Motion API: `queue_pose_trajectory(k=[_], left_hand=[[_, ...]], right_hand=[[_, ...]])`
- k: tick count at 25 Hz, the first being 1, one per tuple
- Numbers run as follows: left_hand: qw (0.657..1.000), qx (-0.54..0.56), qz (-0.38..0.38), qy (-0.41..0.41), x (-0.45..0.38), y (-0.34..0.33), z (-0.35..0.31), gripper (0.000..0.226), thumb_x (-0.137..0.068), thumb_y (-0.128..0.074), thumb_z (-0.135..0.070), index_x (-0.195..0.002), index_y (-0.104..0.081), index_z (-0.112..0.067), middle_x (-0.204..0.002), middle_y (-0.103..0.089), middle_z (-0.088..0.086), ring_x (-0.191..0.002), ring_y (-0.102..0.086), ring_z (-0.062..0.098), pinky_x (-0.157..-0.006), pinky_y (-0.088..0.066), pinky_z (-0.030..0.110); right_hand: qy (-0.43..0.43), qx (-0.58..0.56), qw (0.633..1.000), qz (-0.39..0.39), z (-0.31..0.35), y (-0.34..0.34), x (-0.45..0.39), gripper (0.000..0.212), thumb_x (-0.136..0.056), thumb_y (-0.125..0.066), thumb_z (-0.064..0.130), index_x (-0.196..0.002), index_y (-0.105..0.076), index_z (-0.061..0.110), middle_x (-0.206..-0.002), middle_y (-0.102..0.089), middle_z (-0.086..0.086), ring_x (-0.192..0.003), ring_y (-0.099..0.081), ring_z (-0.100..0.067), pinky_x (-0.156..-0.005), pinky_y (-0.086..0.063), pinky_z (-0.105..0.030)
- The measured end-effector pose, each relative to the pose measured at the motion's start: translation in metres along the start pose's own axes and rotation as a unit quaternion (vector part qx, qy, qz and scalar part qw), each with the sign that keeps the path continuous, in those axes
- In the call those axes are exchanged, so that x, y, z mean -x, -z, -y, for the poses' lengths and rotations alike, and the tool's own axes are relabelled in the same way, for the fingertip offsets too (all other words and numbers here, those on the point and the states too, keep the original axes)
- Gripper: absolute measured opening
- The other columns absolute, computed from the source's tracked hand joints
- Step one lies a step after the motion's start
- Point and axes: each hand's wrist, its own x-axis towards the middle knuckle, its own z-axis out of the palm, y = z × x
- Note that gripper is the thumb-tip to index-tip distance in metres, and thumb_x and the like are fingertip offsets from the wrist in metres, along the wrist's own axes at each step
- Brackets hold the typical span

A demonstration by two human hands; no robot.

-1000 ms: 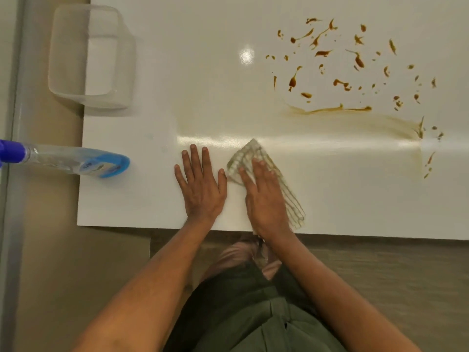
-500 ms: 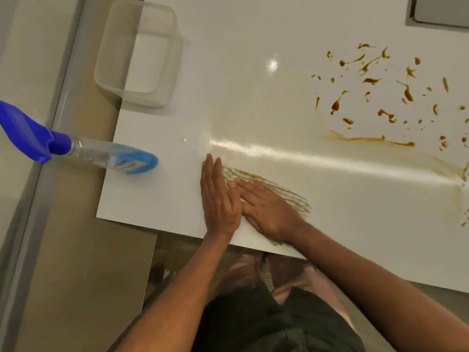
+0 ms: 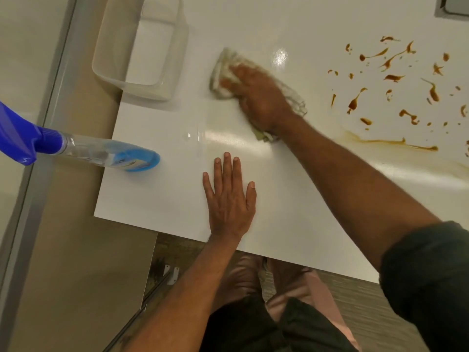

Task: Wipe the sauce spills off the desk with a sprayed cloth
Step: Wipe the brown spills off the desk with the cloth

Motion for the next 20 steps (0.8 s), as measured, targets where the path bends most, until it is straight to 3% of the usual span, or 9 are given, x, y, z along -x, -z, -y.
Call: queue_pose_trajectory(k=[3,5,8,11,13,17,20], left_hand=[[1.0,-0.021,0.007,0.005,0.0,-0.001,0.0,0.07,-0.111,-0.02,-0.051,-0.169,-0.013,-0.013,-0.178,-0.005,0.01,-0.165,-0.003,0.028,-0.132,-0.008,0.059],[1.0,-0.028,0.011,0.004,0.0,0.001,-0.002,0.071,-0.111,-0.021,-0.052,-0.169,-0.011,-0.013,-0.178,-0.004,0.011,-0.165,-0.003,0.029,-0.131,-0.009,0.06],[0.999,-0.042,0.023,0.0,-0.001,0.005,-0.002,0.072,-0.111,-0.02,-0.052,-0.169,-0.01,-0.011,-0.178,-0.003,0.013,-0.165,-0.003,0.031,-0.13,-0.012,0.063],[0.998,-0.053,0.039,0.001,-0.001,0.007,-0.002,0.075,-0.11,-0.018,-0.055,-0.169,-0.005,-0.011,-0.178,0.0,0.013,-0.165,-0.001,0.032,-0.129,-0.011,0.063],[0.997,-0.059,0.042,0.004,-0.001,0.007,-0.003,0.076,-0.11,-0.018,-0.056,-0.169,-0.004,-0.011,-0.178,0.001,0.013,-0.165,0.0,0.032,-0.129,-0.011,0.063],[0.997,-0.062,0.05,0.004,-0.002,0.007,-0.004,0.078,-0.109,-0.015,-0.058,-0.169,-0.002,-0.011,-0.178,0.003,0.013,-0.165,0.002,0.032,-0.129,-0.01,0.064],[0.997,-0.058,0.055,0.004,-0.002,0.008,-0.005,0.079,-0.108,-0.015,-0.058,-0.169,0.0,-0.01,-0.178,0.004,0.014,-0.165,0.002,0.032,-0.129,-0.009,0.065]], right_hand=[[-0.167,-0.017,0.981,-0.099,-0.022,0.008,0.027,0.059,-0.102,-0.039,0.014,-0.16,-0.044,0.023,-0.171,-0.031,-0.013,-0.161,-0.025,-0.031,-0.132,-0.015,-0.042],[-0.211,-0.036,0.968,-0.129,-0.004,0.001,0.071,0.06,-0.102,-0.04,0.01,-0.161,-0.041,0.021,-0.171,-0.03,-0.015,-0.162,-0.024,-0.032,-0.132,-0.017,-0.046],[-0.163,-0.045,0.983,-0.077,0.042,-0.027,0.168,0.059,-0.107,-0.045,0.01,-0.164,-0.036,0.02,-0.174,-0.023,-0.013,-0.164,-0.016,-0.032,-0.133,-0.015,-0.05],[-0.098,-0.007,0.995,-0.008,0.035,-0.033,0.273,0.058,-0.106,-0.048,0.015,-0.163,-0.037,0.023,-0.174,-0.025,-0.01,-0.163,-0.02,-0.03,-0.134,-0.015,-0.049],[-0.157,0.012,0.987,-0.031,-0.001,-0.02,0.325,0.06,-0.104,-0.046,0.015,-0.162,-0.037,0.023,-0.173,-0.028,-0.013,-0.161,-0.023,-0.033,-0.131,-0.021,-0.056],[-0.411,0.002,0.902,-0.133,-0.044,-0.001,0.381,0.059,-0.102,-0.036,0.011,-0.161,-0.039,0.015,-0.171,-0.027,-0.019,-0.16,-0.023,-0.038,-0.127,-0.024,-0.062],[-0.509,-0.011,0.844,-0.17,-0.016,-0.01,0.361,0.062,-0.104,-0.039,0.006,-0.164,-0.031,0.016,-0.174,-0.019,-0.018,-0.162,-0.015,-0.037,-0.131,-0.018,-0.059]])
